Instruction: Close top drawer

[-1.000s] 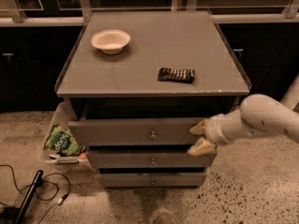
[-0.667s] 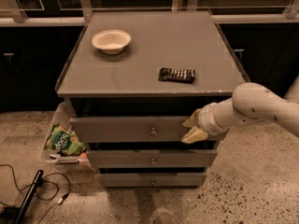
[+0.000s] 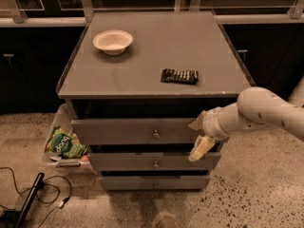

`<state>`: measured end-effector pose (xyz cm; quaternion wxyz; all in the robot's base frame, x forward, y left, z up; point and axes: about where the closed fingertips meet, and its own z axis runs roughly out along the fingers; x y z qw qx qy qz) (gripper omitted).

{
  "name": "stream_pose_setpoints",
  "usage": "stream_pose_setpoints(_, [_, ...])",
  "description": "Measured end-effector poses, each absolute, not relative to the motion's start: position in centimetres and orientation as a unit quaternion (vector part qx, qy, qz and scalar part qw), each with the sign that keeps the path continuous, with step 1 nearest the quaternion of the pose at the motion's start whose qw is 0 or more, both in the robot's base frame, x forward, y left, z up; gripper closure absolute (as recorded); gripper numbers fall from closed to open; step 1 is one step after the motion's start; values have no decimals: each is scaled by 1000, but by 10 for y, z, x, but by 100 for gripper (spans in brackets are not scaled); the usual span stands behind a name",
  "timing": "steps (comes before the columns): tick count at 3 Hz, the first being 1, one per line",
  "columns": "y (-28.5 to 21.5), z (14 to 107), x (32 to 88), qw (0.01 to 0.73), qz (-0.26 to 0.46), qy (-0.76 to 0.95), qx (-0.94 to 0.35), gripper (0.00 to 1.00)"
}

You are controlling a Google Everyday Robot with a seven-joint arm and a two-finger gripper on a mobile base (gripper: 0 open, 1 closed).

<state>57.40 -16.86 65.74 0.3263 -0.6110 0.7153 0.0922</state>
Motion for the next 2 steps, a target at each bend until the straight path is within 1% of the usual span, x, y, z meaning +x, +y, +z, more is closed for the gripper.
stream_pose_setpoints(1, [-168, 657, 566, 326, 92, 715, -611, 0])
stream_pose_setpoints(2, [-160, 668, 536, 327, 109, 705, -620, 0])
